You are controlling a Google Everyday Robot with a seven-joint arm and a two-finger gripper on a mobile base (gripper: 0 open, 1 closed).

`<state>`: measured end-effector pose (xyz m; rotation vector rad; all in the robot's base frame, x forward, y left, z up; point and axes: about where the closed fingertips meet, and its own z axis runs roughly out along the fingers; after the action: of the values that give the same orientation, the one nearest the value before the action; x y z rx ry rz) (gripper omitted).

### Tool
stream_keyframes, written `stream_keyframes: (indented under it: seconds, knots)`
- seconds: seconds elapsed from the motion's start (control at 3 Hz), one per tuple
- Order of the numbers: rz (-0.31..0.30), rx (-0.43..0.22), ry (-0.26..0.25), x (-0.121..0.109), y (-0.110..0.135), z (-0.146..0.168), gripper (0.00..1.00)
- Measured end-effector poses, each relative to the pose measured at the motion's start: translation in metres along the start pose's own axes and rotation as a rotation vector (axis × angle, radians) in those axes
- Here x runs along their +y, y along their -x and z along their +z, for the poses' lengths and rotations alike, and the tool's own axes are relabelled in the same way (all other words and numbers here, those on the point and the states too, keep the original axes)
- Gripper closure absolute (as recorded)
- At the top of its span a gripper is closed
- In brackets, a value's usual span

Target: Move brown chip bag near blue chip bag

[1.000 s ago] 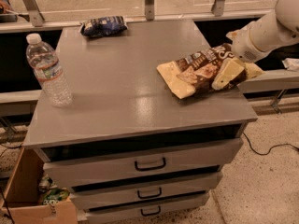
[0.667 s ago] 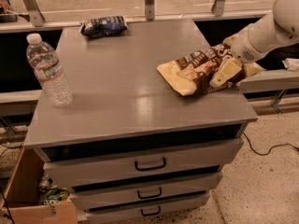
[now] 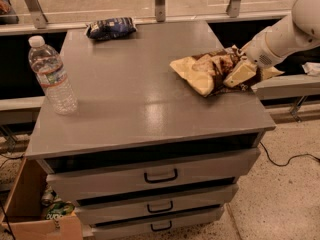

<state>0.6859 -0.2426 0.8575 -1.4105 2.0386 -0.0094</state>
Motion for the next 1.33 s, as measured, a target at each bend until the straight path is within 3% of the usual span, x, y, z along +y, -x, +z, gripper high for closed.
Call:
stream_keyframes:
  seconds: [0.33,0.67,1.33]
  knots:
    - [0.000,0.000,0.000,-0.0005,0.0008,-0.0013,0.89]
    - [0.000,0.000,0.000,-0.0014,0.0022,-0.0034,1.00]
    - [0.000,-0.001,-0.001,-0.0020,0.0030,-0.0047,1.00]
